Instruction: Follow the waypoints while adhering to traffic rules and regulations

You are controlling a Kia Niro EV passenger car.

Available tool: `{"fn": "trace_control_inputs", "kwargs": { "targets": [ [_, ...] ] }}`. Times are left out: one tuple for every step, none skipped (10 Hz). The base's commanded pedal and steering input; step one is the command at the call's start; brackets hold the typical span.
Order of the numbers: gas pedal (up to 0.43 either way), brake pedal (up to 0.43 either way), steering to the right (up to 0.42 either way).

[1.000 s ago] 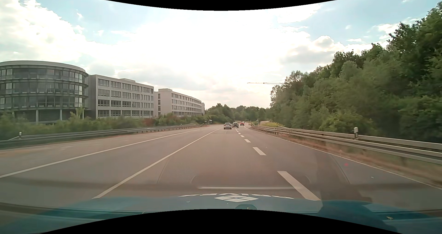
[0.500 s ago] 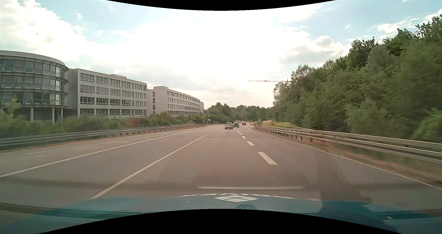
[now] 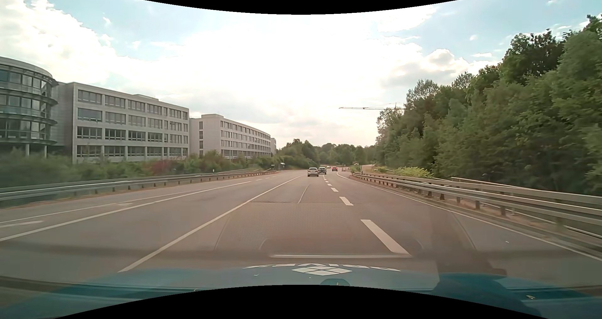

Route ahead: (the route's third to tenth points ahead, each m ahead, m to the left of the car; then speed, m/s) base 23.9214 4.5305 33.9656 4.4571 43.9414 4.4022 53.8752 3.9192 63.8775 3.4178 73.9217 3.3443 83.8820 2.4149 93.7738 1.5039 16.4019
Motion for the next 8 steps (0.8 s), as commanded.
{"fn": "trace_control_inputs", "kwargs": {
  "targets": [
    [0.157, 0.0, -0.001],
    [0.157, 0.0, -0.001],
    [0.157, 0.0, -0.001],
    [0.157, 0.0, -0.001],
    [0.157, 0.0, -0.001],
    [0.157, 0.0, -0.001],
    [0.157, 0.0, -0.001],
    [0.177, 0.0, -0.001]
  ]
}}
